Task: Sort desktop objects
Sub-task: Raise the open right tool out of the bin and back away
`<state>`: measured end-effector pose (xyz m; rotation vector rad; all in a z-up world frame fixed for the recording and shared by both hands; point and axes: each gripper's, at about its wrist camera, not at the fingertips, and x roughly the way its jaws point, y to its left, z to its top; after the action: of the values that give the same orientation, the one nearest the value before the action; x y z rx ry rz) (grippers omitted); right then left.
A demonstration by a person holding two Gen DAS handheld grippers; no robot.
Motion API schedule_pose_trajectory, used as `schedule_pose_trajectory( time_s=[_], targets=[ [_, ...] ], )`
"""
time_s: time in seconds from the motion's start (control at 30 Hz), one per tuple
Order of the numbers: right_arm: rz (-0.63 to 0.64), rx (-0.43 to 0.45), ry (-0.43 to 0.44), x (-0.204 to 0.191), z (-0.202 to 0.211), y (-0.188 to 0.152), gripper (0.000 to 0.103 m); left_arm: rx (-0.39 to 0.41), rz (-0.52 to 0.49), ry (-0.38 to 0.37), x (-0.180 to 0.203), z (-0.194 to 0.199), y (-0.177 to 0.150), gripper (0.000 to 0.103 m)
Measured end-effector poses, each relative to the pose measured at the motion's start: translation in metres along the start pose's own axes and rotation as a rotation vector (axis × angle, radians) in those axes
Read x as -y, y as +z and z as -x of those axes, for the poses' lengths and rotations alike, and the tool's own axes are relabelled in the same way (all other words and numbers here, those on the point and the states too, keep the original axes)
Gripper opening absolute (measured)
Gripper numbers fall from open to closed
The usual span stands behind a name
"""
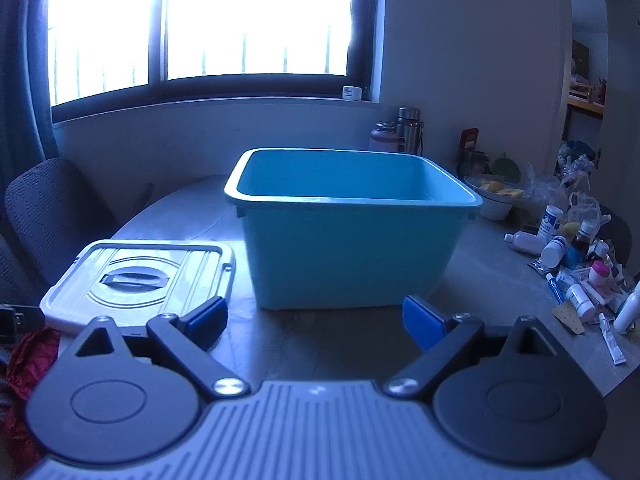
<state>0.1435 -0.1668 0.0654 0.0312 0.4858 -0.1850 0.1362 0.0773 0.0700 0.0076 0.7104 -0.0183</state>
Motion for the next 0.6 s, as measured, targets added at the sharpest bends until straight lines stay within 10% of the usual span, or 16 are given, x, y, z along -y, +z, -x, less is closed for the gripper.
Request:
schedule_pose_trajectory(
  time_s=[0.6],
  targets=[
    [-0.012,-0.066,0.025,-0.028,0.009,-0.022,0.095,-0.056,-0.011,0.043,-0.033,-0.001,-0.025,0.081]
  ],
)
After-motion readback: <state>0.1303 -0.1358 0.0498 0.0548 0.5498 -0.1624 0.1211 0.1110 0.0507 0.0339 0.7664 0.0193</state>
